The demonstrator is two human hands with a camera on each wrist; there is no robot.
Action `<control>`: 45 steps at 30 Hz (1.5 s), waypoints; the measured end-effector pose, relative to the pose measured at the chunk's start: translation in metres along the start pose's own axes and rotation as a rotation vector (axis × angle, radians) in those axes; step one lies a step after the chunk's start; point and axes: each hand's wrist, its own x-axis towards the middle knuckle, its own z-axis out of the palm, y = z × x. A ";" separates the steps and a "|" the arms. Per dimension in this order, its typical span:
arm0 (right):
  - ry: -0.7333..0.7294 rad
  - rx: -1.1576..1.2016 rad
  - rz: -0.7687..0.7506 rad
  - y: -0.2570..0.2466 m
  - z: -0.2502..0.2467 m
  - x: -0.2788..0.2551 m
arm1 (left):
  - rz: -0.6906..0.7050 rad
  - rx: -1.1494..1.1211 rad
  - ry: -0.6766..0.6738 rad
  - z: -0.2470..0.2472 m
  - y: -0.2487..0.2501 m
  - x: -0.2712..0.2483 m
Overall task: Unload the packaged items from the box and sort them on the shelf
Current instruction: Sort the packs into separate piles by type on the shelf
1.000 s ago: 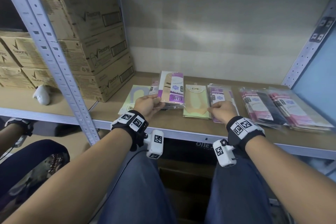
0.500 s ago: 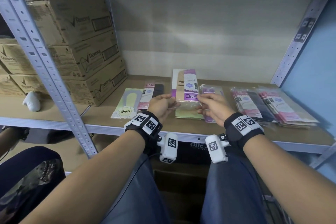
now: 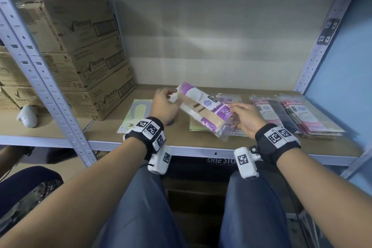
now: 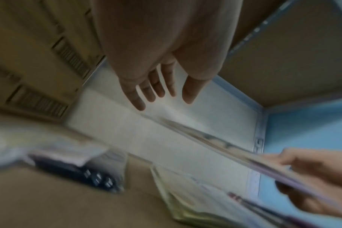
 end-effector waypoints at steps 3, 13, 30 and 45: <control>-0.015 -0.142 -0.035 -0.001 -0.006 0.000 | 0.215 0.231 -0.043 -0.014 0.002 0.007; 0.034 -0.310 -0.175 -0.002 -0.012 0.004 | 0.057 0.303 -0.522 -0.026 -0.010 0.016; 0.012 -0.013 -0.076 0.001 0.043 -0.007 | -0.457 -0.723 -0.177 0.009 -0.004 0.005; 0.285 -0.159 -0.098 0.022 -0.003 0.001 | -0.238 -0.244 -0.427 0.057 0.017 -0.012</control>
